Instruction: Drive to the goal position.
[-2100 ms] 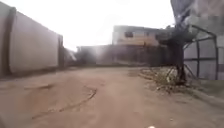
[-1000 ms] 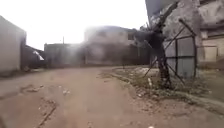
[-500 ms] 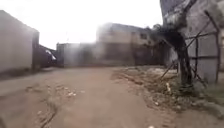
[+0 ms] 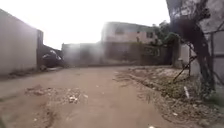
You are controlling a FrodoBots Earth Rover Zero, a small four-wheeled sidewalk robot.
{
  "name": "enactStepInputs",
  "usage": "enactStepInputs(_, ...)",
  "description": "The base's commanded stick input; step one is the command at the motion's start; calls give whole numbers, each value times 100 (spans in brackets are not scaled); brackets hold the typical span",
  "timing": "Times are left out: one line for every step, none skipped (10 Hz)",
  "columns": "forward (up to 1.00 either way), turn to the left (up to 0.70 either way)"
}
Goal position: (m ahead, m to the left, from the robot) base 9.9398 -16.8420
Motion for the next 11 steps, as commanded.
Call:
enactStepInputs(50, 1)
enactStepInputs(50, 1)
enactStepInputs(50, 1)
enactStepInputs(50, 1)
enactStepInputs(50, 1)
enactStepInputs(50, 1)
enactStepInputs(50, 1)
enactStepInputs(50, 1)
enactStepInputs(50, 1)
enactStepInputs(50, 1)
enactStepInputs(50, 1)
